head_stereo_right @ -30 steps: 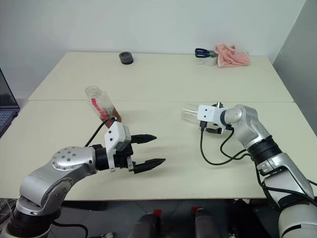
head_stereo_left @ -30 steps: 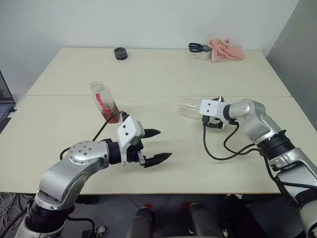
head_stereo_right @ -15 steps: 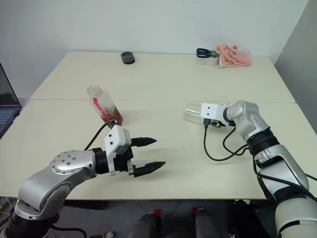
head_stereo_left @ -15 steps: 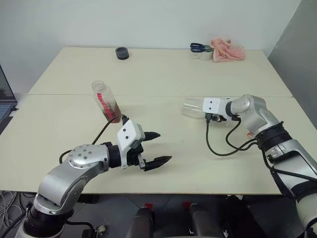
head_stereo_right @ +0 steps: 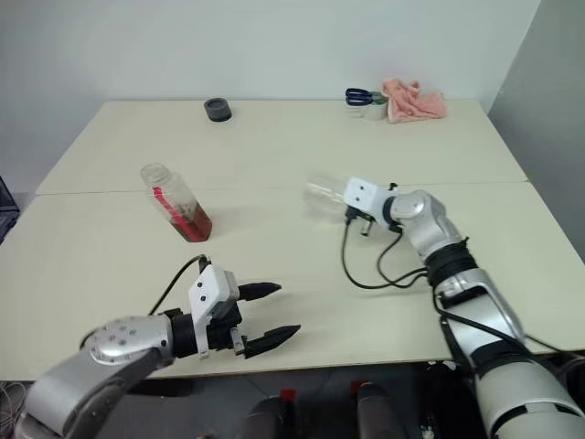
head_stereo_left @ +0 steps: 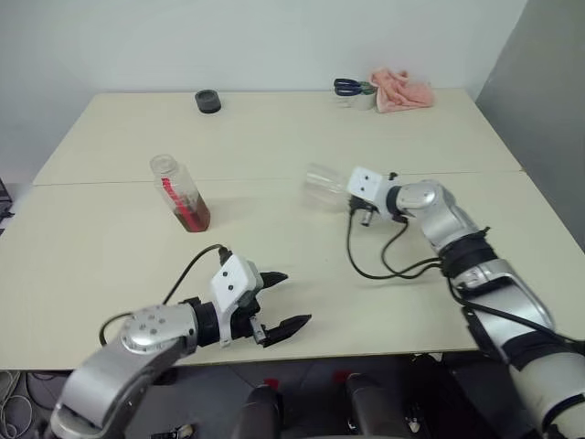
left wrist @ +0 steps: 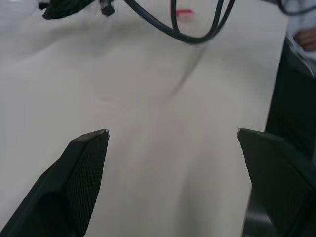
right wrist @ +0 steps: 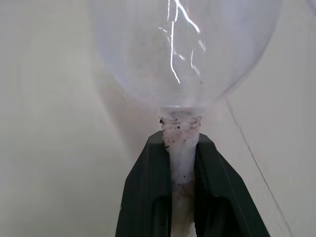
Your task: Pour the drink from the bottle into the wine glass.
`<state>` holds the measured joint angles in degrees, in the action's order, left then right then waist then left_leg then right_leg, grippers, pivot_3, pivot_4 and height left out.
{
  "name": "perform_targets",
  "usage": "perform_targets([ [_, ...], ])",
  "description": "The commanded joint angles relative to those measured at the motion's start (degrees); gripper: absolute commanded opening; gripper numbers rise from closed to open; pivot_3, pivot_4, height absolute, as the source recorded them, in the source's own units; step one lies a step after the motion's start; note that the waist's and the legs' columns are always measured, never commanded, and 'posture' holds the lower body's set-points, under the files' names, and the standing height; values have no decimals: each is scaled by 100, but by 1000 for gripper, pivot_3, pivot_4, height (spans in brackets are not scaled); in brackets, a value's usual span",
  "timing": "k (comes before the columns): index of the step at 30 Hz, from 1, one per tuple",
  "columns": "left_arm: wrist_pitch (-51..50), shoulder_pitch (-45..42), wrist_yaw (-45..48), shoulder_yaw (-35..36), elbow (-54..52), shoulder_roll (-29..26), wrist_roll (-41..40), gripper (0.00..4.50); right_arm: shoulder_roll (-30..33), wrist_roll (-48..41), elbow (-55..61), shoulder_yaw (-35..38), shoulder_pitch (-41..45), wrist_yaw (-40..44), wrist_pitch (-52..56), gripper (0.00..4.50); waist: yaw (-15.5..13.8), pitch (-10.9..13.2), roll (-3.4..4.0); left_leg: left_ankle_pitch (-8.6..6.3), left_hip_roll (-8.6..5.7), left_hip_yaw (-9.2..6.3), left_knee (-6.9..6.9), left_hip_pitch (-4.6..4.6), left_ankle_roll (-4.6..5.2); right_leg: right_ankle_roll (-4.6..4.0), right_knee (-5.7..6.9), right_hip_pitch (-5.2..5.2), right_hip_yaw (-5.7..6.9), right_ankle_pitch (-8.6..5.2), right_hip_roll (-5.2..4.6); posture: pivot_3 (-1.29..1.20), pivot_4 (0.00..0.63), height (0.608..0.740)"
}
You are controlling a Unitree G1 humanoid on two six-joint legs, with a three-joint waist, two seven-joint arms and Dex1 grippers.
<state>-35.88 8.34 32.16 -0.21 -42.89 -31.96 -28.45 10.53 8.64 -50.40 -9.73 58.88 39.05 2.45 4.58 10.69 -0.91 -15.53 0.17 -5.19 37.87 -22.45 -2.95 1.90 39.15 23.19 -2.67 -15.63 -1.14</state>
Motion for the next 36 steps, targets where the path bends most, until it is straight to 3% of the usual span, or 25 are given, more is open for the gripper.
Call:
perform_targets([
  [1, 898, 619, -488, 92, -342, 319, 627, 4500, -611, -992, -513, 922, 308, -476, -231, 194, 2, 0, 1, 0, 9, 6, -1, -2, -1, -6, 1, 0, 7, 3, 5, 0, 150, 740],
  [6, 1062, 1018, -850, 102, -548, 694, 719, 4500, -1108, -1420, -981, 1390, 309, -807, -305, 194, -182, 2, 4, 0, 30, 7, -1, -6, 0, -16, -4, 0, 9, 9, 28, 0, 150, 740],
  [13, 1180, 1258, -964, -60, -769, 743, 893, 4500, -1136, -1198, -928, 1173, -268, -789, -509, 194, -180, -4, 8, -1, 26, 26, -2, 2, 1, -14, -7, 0, 2, 10, 44, 0, 150, 740],
  [24, 1244, 1304, -898, -78, -705, 767, 850, 4500, -370, -821, 1008, 318, -1907, -370, 189, 194, -277, -89, 49, -4, 25, 26, -6, 37, 2, -13, -20, -43, -4, 8, 42, 0, 150, 740],
  [28, 1367, 1337, -898, -136, -679, 744, 972, 4500, -294, -943, 1471, 336, -2097, -425, 579, 194, -270, -95, 48, -14, 21, 35, -26, 120, 10, -13, -30, -116, -6, -25, 43, 0, 150, 740],
  [36, 1426, 1344, -1439, -32, -682, 1089, 1222, 4500, -441, -1296, 1995, 495, -2125, -436, 458, 194, -270, -98, 43, -14, 23, 39, -80, 164, 10, -14, -33, -140, -13, -48, 40, 0, 150, 740],
])
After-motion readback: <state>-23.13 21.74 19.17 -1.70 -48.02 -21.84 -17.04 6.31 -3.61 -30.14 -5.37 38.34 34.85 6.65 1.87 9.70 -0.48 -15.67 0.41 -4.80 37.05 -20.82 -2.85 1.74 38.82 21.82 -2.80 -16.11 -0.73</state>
